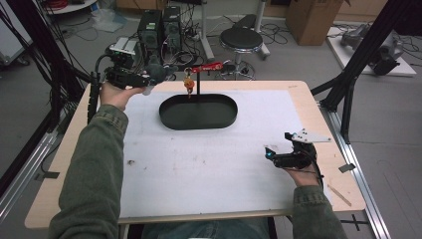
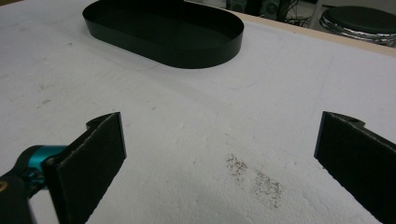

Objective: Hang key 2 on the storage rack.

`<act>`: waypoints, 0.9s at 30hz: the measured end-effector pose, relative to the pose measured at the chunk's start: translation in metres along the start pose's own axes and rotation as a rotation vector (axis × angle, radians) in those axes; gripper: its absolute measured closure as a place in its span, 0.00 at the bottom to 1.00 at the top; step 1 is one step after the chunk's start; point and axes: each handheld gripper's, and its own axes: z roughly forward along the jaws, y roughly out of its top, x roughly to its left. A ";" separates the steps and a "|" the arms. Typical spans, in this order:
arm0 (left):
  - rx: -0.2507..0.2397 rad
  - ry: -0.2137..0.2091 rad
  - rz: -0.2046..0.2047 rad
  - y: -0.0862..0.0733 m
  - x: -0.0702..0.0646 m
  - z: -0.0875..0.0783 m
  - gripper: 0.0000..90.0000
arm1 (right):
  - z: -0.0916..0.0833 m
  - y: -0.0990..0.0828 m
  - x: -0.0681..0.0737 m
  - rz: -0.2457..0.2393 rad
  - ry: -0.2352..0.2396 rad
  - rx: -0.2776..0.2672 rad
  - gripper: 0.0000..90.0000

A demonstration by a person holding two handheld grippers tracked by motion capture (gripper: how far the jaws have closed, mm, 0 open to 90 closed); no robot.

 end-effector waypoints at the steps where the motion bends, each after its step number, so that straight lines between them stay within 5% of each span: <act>1: -0.008 0.002 -0.013 -0.001 0.002 -0.001 0.50 | 0.000 0.000 0.000 0.001 0.001 -0.001 0.01; 5: -0.071 0.003 -0.061 -0.002 0.008 -0.007 0.32 | 0.000 0.000 0.000 0.005 0.001 -0.004 0.01; 9: -0.042 0.030 -0.033 -0.004 0.008 -0.009 0.12 | 0.000 0.000 0.000 0.005 0.001 -0.005 0.01; 11: -0.048 0.010 -0.015 -0.007 0.007 -0.010 0.07 | 0.000 0.000 0.000 0.006 0.001 -0.004 0.01; 15: -0.067 -0.037 -0.011 -0.012 0.005 -0.010 0.02 | -0.001 0.000 0.001 0.005 0.001 -0.005 0.01; 27: -0.071 -0.047 0.009 -0.034 0.003 -0.018 0.02 | -0.001 0.000 0.000 0.002 -0.002 -0.010 0.01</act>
